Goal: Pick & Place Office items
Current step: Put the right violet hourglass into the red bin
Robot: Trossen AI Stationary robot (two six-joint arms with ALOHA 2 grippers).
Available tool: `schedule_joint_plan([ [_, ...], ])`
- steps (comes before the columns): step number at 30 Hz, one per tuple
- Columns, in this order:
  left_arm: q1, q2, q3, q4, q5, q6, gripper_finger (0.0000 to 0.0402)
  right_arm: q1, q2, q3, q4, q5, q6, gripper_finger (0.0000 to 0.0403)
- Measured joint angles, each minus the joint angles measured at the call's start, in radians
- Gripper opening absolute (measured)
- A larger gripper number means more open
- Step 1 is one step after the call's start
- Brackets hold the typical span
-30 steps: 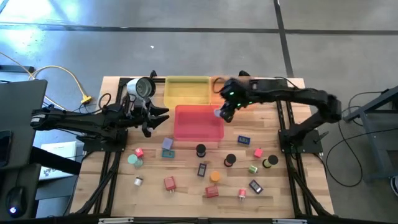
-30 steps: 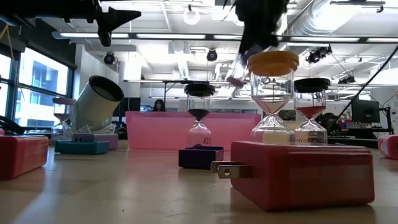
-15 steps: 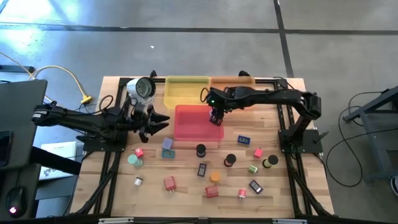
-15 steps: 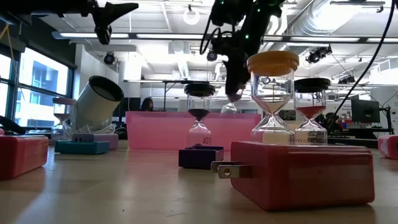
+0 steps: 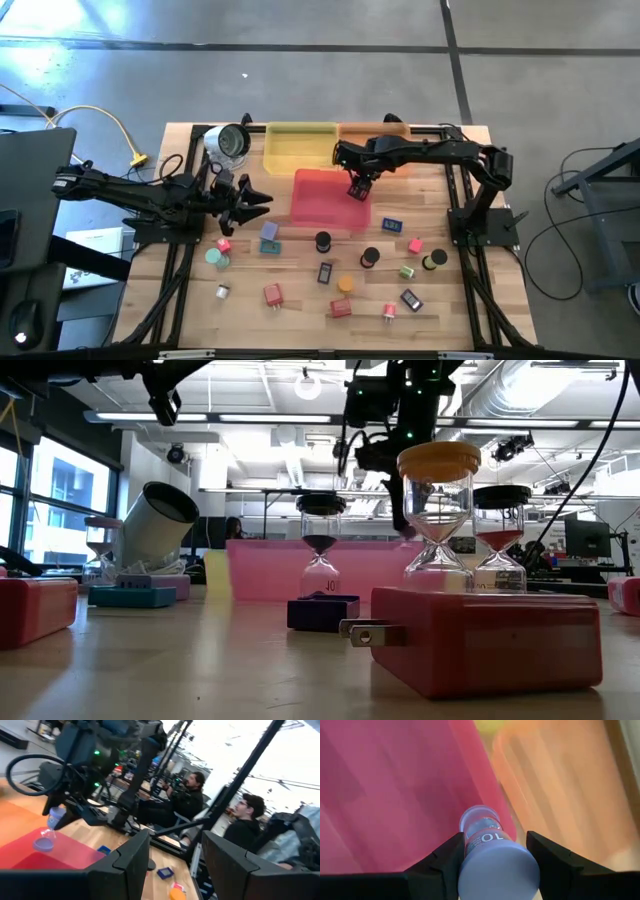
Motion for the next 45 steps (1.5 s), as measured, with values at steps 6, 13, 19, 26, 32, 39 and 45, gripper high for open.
schedule_joint_plan([
  [6,0.0,0.0,0.0,0.0,0.004,0.0,0.0177,-0.006,0.0,0.0,0.045,0.007,-0.008,0.0182],
  [13,0.0,0.0,0.0,0.0,0.004,0.0,0.0177,-0.032,0.007,-0.001,0.053,-0.009,-0.009,0.0182],
  [19,0.0,0.0,0.0,0.0,0.004,0.0,0.0177,-0.028,0.034,-0.001,0.056,-0.05,-0.009,0.0182],
  [26,0.001,0.0,0.0,0.0,0.013,0.0,0.0177,-0.011,0.047,0.0,0.085,-0.049,-0.009,0.0182],
  [32,0.001,0.0,0.0,0.0,0.016,0.0,0.0177,-0.014,0.06,-0.001,0.085,-0.069,0.001,0.0182],
  [39,0.001,0.0,0.0,-0.001,0.016,0.0,0.0177,-0.013,0.08,-0.001,0.093,-0.083,0.009,0.0182],
  [45,0.001,0.0,0.0,-0.001,0.04,-0.002,0.0177,-0.013,0.079,-0.001,0.101,-0.091,0.024,0.0227],
])
